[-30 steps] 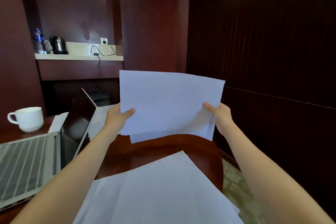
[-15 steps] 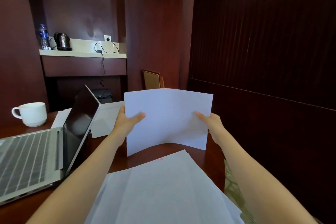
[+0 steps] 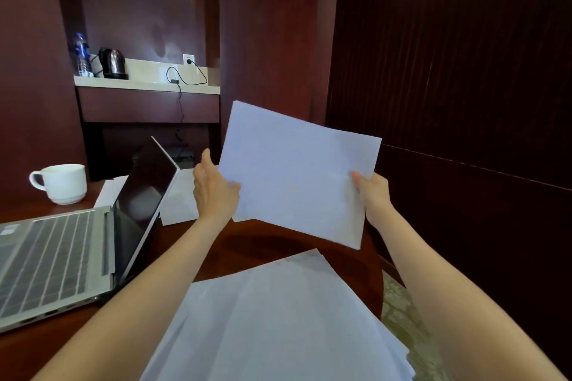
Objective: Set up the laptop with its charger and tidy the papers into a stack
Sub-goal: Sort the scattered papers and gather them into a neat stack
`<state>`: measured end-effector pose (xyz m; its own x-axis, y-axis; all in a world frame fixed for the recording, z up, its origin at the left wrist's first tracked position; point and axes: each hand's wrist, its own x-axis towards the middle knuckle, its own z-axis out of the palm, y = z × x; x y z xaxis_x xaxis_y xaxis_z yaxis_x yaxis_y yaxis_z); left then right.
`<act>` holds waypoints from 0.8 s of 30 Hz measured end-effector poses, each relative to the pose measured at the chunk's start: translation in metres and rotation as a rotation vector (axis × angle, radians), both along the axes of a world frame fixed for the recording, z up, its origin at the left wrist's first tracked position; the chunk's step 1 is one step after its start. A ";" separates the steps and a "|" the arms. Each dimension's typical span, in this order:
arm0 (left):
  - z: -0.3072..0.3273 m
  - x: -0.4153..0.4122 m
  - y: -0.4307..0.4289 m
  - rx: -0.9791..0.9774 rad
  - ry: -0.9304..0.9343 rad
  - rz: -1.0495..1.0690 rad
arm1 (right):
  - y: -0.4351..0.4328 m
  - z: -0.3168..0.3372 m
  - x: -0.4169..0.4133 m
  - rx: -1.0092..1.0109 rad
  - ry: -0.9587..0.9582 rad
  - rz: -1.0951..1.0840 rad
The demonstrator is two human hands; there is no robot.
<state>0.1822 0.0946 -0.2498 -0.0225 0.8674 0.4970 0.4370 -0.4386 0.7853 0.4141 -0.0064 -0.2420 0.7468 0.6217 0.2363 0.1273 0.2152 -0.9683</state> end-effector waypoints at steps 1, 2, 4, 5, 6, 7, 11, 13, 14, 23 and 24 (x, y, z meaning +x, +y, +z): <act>0.000 0.001 -0.002 0.059 0.077 0.013 | -0.001 0.000 0.001 -0.033 0.002 0.015; -0.001 0.003 -0.003 0.114 0.161 0.017 | -0.003 0.000 0.002 -0.073 0.004 0.045; -0.001 0.007 -0.006 0.197 0.307 -0.007 | -0.010 -0.003 0.001 -0.173 0.008 0.158; -0.001 0.008 -0.008 0.233 0.370 -0.026 | -0.014 -0.006 0.001 -0.219 0.009 0.241; 0.000 0.010 -0.009 0.263 0.432 -0.044 | -0.018 -0.009 0.001 -0.265 0.009 0.329; 0.000 0.012 -0.010 0.278 0.508 -0.061 | -0.020 -0.012 0.002 -0.319 0.005 0.410; -0.001 0.020 -0.013 0.075 0.833 -0.165 | -0.025 -0.019 0.003 -0.501 0.010 0.683; -0.005 0.019 -0.015 -0.105 0.812 -0.335 | -0.028 -0.020 0.000 -0.546 0.021 0.759; -0.008 0.017 -0.015 -0.164 0.802 -0.415 | -0.030 -0.020 -0.001 -0.578 0.014 0.797; -0.024 0.000 -0.026 -0.453 1.071 -0.603 | -0.039 -0.027 -0.011 -0.919 -0.242 0.915; -0.026 0.001 -0.027 -0.486 1.091 -0.609 | -0.036 -0.029 -0.011 -0.906 -0.262 0.871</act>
